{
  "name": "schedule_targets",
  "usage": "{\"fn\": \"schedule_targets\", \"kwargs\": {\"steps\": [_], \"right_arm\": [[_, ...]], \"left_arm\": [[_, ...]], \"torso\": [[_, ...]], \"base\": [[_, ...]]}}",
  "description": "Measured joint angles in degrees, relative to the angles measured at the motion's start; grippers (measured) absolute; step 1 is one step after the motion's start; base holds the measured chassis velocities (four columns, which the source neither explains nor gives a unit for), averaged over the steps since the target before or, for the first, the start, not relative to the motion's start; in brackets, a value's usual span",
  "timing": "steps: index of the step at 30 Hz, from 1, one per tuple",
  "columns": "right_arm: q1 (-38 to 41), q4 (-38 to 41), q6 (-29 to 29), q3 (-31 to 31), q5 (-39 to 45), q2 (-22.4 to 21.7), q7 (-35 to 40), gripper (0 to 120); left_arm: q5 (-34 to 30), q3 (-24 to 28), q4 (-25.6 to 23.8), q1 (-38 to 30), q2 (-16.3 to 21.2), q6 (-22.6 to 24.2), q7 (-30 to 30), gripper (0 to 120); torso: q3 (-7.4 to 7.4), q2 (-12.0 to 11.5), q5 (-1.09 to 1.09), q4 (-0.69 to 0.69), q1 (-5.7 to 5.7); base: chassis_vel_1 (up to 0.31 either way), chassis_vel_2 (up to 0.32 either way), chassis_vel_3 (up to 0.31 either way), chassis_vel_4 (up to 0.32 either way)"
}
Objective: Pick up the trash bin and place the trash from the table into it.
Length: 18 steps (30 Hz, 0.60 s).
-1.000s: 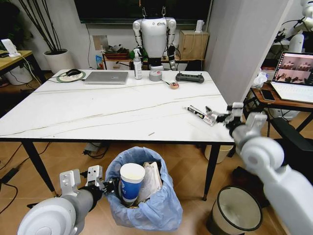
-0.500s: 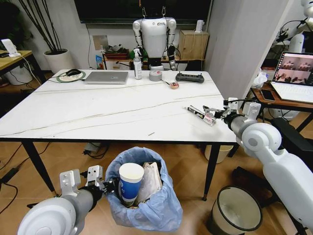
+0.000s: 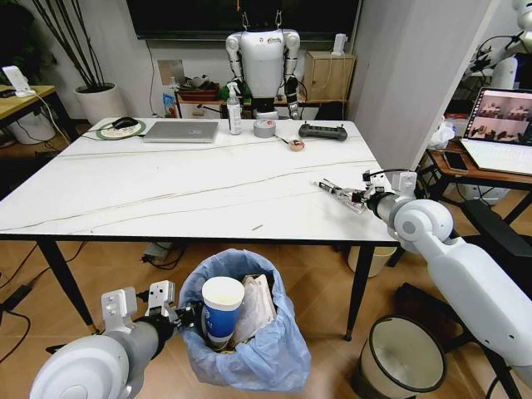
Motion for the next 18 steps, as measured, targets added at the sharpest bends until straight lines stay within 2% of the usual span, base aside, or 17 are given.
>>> {"fn": "schedule_targets", "kwargs": {"steps": [10, 12, 17, 18], "right_arm": [[-0.7, -0.4, -1.4, 0.0, 0.4, -1.1, -1.6, 100], [-1.0, -0.5, -1.5, 0.0, 0.4, -1.3, -2.0, 95], [-1.2, -0.8, -1.1, 0.0, 0.3, -1.4, -2.2, 74], [-1.2, -0.8, -1.1, 0.0, 0.3, -1.4, -2.2, 74]], "left_arm": [[0.0, 0.0, 0.0, 0.0, 0.0, 0.0, 0.0, 0], [0.0, 0.0, 0.0, 0.0, 0.0, 0.0, 0.0, 0], [0.0, 0.0, 0.0, 0.0, 0.0, 0.0, 0.0, 0], [0.0, 0.0, 0.0, 0.0, 0.0, 0.0, 0.0, 0]], "torso": [[0.0, 0.0, -0.01, 0.0, 0.0], [0.0, 0.0, -0.01, 0.0, 0.0], [0.0, 0.0, -0.01, 0.0, 0.0], [0.0, 0.0, -0.01, 0.0, 0.0]], "base": [[0.0, 0.0, 0.0, 0.0], [0.0, 0.0, 0.0, 0.0], [0.0, 0.0, 0.0, 0.0], [0.0, 0.0, 0.0, 0.0]]}}
